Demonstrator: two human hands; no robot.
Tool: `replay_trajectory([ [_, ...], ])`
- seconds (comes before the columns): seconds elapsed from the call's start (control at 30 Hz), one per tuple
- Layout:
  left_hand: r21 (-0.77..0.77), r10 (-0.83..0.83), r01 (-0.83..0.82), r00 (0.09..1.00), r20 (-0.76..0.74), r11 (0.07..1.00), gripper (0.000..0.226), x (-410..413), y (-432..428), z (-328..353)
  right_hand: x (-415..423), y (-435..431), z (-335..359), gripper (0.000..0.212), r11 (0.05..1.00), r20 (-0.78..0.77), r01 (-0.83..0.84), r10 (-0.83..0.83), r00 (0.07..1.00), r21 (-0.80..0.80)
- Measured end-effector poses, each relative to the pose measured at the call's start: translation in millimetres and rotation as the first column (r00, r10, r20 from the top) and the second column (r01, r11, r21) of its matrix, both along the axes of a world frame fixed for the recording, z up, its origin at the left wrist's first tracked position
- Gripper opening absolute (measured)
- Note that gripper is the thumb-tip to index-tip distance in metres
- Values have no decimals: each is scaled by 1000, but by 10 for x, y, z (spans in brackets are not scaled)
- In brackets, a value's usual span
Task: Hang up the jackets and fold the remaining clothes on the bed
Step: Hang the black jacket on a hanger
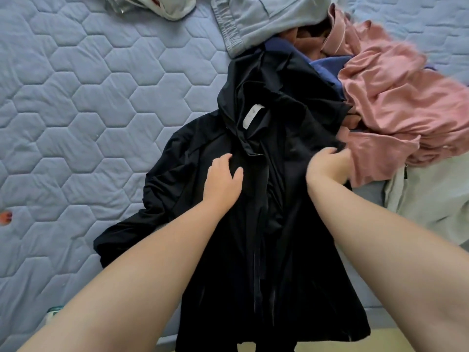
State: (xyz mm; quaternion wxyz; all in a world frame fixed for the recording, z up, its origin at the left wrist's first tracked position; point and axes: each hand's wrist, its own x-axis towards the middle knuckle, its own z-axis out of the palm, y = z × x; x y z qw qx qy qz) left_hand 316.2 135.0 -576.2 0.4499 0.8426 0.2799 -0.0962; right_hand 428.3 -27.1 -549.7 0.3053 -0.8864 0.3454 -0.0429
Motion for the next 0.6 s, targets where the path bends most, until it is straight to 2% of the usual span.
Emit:
replay_trajectory([
  [0.07,-60,99,-99,995,-9,993,55,178,-5,59,142,-213,96,34,992,28,28,-25,999,-120],
  [0.1,-90,158,-159,987,-18,983,59,285,-12,96,189,-289,110,36,980,39,-40,49,998,-196],
  [0.13,-127,227,-230,973,-37,965,63,403,-23,132,238,-338,90,40,945,69,-166,192,979,-280],
  [0.17,-163,290,-296,955,-60,941,68,526,-33,164,270,-350,78,43,870,83,-331,384,919,-365],
  [0.23,-167,341,-353,935,-101,921,73,732,-67,192,283,-299,-2,50,601,-23,-625,711,702,-499],
  [0.27,-123,319,-332,941,-115,935,73,806,-88,189,300,-256,-49,56,489,-103,-713,785,611,-503],
  [0.3,-58,290,-299,949,-126,952,72,857,-104,179,315,-200,-71,63,436,-185,-775,805,563,-458],
  [0.33,17,266,-266,955,-131,964,70,888,-107,171,337,-164,-103,67,436,-258,-810,793,552,-392],
  [0.37,84,249,-240,959,-132,967,68,896,-99,169,363,-143,-133,67,475,-315,-821,764,563,-316],
  [0.43,142,208,-190,970,-125,971,58,861,-65,170,422,-133,-166,52,609,-343,-778,706,620,-153],
  [0.5,180,161,-134,976,-144,974,49,755,-9,192,417,-126,-141,38,690,-285,-720,678,677,-68],
  [0.6,213,126,-96,983,-132,972,27,574,140,263,327,-88,4,22,712,-165,-697,680,714,-86],
])
